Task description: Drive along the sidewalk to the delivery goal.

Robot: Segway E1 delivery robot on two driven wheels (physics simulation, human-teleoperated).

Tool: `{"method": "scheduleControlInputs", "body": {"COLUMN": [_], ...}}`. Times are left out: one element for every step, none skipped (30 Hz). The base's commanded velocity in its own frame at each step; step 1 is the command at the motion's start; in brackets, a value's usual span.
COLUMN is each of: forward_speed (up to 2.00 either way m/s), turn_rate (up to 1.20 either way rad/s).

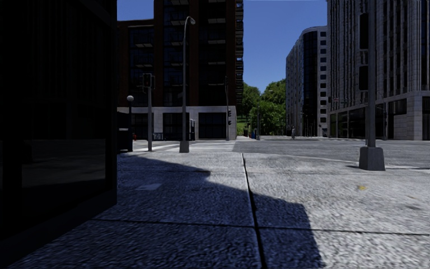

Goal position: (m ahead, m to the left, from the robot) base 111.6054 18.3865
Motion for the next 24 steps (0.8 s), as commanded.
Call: {"method": "scheduleControlInputs", "body": {"forward_speed": [2.00, 2.00, 2.00, 2.00, 2.00, 2.00, 2.00, 2.00, 2.00, 2.00, 2.00, 2.00, 2.00, 2.00, 2.00, 2.00, 2.00, 2.00, 2.00, 2.00, 2.00, 2.00, 2.00, 2.00], "turn_rate": [0.00, 0.00, 0.00, 0.00, 0.00, 0.00, 0.00, 0.00, 0.00, 0.00, 0.00, 0.00, 0.00, 0.00, 0.00, 0.00, 0.00, 0.00, 0.00, 0.00, 0.00, 0.00, 0.00, 0.00]}}
